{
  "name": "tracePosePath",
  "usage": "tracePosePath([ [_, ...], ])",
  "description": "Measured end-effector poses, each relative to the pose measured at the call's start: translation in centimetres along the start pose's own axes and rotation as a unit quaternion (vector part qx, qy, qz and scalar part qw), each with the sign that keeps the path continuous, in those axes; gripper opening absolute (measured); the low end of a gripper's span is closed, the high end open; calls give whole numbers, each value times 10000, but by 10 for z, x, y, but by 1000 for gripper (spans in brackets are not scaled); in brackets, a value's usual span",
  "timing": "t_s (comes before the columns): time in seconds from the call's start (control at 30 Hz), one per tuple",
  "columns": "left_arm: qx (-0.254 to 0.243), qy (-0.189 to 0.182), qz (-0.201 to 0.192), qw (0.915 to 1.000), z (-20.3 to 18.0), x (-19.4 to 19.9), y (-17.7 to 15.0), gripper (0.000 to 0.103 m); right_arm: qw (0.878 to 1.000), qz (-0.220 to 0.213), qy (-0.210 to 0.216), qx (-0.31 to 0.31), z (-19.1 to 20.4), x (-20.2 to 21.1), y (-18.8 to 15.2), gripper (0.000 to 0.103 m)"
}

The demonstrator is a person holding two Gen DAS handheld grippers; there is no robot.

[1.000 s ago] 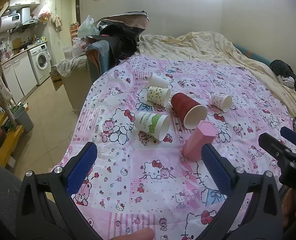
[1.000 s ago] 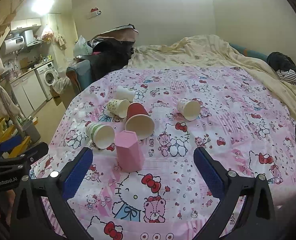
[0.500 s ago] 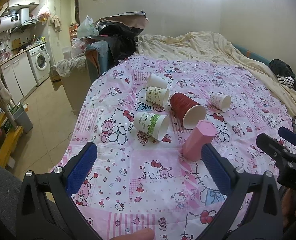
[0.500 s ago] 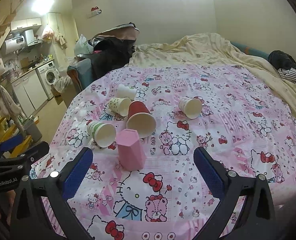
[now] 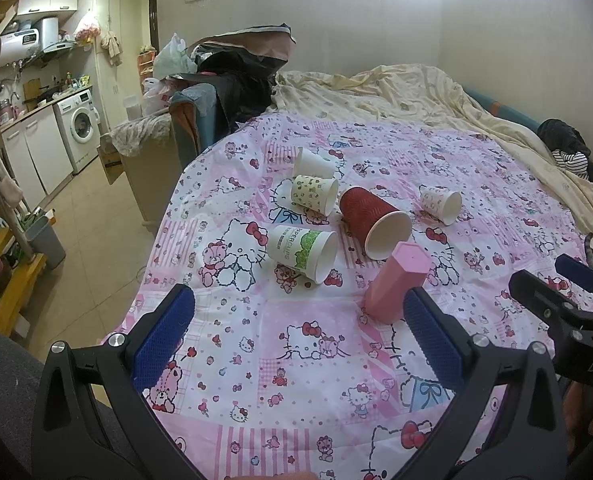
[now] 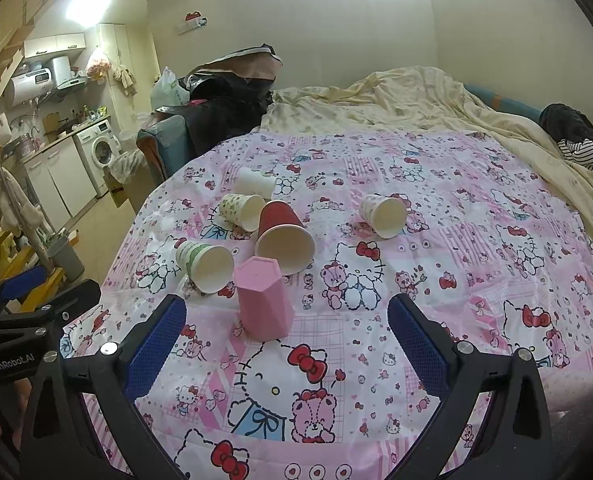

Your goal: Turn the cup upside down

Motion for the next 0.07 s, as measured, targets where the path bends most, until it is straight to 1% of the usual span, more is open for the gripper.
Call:
tracePosePath([
  [0.07, -9, -1, 9, 10000, 0, 0, 1, 103, 10000, 6, 1, 3, 0, 0, 0, 103],
])
Point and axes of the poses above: each gripper's, at about its wrist camera, not at the fingertips, and x roughly against the way its jaws point, z to its left, y to its top, the point moved 2 cm from there along -x, roughly the way its jaws point, and after that the axes turned 4 degrees about -x, right-handed, at the moved point
